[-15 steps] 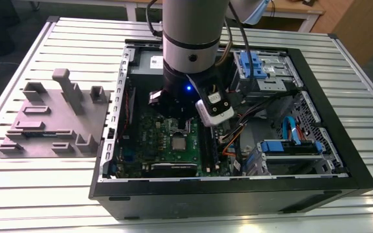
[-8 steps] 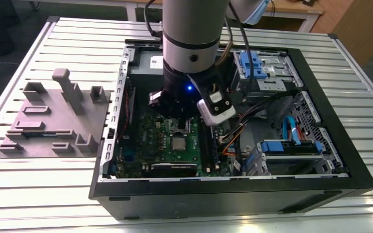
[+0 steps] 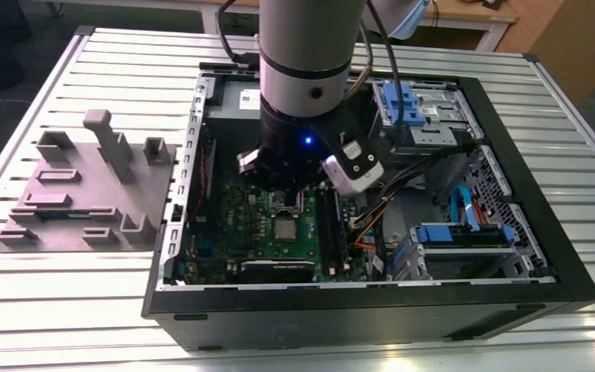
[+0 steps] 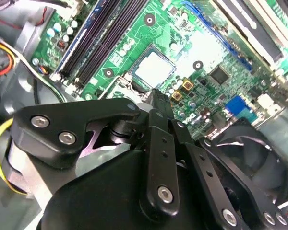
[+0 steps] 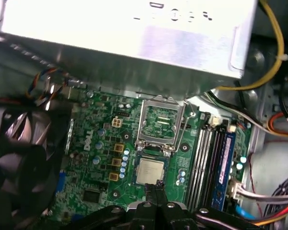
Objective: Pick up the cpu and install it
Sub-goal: 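Close the cpu cover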
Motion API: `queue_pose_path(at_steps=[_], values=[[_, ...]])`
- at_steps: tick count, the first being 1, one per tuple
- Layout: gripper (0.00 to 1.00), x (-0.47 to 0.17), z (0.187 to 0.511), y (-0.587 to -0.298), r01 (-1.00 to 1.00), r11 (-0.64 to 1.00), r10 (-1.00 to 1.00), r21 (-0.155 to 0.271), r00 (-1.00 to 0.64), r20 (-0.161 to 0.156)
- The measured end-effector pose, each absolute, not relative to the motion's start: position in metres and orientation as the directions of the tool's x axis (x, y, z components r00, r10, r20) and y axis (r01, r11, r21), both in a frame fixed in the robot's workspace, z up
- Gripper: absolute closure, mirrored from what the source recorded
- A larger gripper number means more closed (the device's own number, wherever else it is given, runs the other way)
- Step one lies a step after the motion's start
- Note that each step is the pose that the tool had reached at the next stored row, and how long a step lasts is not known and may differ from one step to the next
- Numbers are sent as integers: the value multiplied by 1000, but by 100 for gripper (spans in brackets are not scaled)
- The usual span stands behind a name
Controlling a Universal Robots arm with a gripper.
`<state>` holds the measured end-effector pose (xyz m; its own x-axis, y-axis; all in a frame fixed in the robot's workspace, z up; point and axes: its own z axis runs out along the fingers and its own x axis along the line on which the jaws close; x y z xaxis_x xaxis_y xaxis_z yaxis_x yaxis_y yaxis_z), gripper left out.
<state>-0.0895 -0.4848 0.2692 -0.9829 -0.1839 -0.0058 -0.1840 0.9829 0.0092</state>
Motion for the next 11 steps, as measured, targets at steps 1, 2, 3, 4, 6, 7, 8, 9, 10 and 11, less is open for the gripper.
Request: queue_pose_path(at_steps=[1,2,3,4,6,7,8,9,10,11], values=[[90,-89,269,-485,-202,979,-202,9,-979,-6],[90,-89,269,-485,-219,976,-219,9,-976,-6],[90,-89,269,-485,-237,971,-237,9,-972,-6],[90,-89,269,-485,-254,967,-254,9,-967,-6],[90,-89,269,-485,-290,957,-290,9,-957,-6],[90,-89,269,-485,-307,952,-307,9,-952,-6],[90,-89,269,-485,-325,946,-325,9,-946,-6],[90,-89,269,-485,-342,940,-341,9,-940,-6],[90,-89,269,-485,-359,933,-358,9,-934,-6],[90,-89,269,-485,-375,927,-375,9,-927,-6]])
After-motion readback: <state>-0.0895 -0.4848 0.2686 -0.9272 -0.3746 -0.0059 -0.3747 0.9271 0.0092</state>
